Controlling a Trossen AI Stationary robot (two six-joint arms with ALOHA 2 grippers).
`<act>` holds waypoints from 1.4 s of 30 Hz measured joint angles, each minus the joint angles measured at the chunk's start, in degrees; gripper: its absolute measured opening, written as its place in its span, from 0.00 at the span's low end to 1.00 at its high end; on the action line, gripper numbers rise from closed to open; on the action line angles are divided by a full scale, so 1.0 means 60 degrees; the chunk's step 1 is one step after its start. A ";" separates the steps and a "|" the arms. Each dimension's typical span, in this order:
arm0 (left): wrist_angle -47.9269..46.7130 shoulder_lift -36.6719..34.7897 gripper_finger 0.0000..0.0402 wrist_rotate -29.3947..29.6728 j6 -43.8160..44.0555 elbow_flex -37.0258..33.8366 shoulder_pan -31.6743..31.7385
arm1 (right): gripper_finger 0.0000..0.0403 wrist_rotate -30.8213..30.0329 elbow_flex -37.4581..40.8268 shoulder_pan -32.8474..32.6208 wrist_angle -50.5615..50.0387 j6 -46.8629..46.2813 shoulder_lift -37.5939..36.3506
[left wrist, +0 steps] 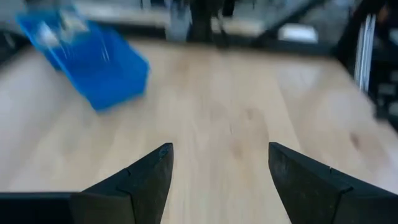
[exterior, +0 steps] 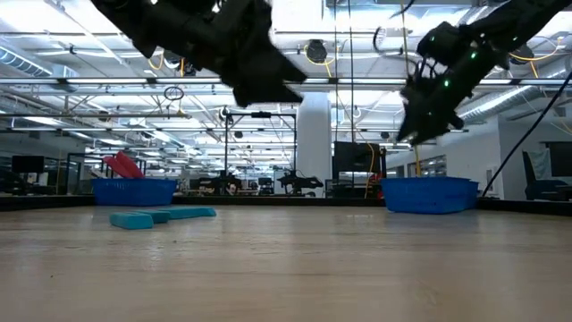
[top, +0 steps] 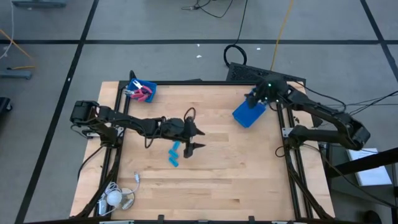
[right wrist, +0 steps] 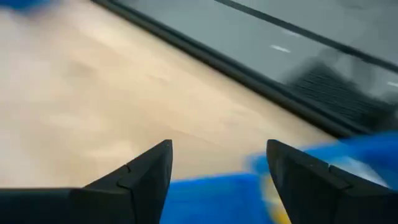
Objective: Pick & Place School Supplies
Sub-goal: Put the blue eraser into the bottom right blue basket
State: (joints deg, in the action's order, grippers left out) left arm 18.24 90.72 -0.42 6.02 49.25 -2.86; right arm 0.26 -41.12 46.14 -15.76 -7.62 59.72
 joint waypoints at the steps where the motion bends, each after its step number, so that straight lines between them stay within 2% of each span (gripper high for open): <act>1: -0.0413 0.0000 0.66 -0.0129 0.0025 0.0000 -0.0008 | 0.62 0.0590 0.0000 -0.0103 0.0146 -0.0093 -0.0169; 5: -0.2531 -0.0033 0.66 -0.0650 -0.0100 0.0000 -0.0113 | 0.60 0.2392 0.0258 -0.1029 0.1184 -0.0168 -0.0911; 8: -0.4316 -0.0033 0.66 -0.0345 -0.0158 0.0000 -0.0233 | 0.59 0.2974 0.0831 -0.2129 0.2567 -0.0160 -0.1365; 16: -0.7342 -0.0033 0.66 0.2748 0.0712 0.0000 0.0091 | 0.58 0.2977 0.2885 -0.4907 0.7464 -0.0182 -0.1698; 18: -0.8014 -0.0033 0.66 0.3126 0.0809 0.0000 0.0287 | 0.58 0.2954 0.3382 -0.5320 0.8537 -0.0451 -0.1700; 20: -0.8473 -0.0033 0.66 0.3070 0.0789 0.0000 0.0508 | 0.58 0.2944 0.3815 -0.5579 0.9294 -0.0726 -0.1700; 23: -0.8744 -0.0005 0.66 0.2708 0.0411 0.0000 0.0806 | 0.57 0.2928 0.4214 -0.5745 0.9932 -0.0862 -0.1700; 30: -0.8312 0.0011 0.66 0.1529 -0.0727 0.0000 0.1195 | 0.55 0.2921 0.4269 -0.5736 1.0024 -0.0905 -0.1704; 42: -0.7840 0.1142 0.66 0.1425 -0.2067 0.0051 0.1287 | 0.53 0.2935 0.4269 -0.5736 1.0017 -0.0904 -0.1704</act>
State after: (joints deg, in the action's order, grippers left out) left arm -28.80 97.57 8.13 -6.38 49.56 4.86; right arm 17.87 -15.51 11.73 44.34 -13.05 49.50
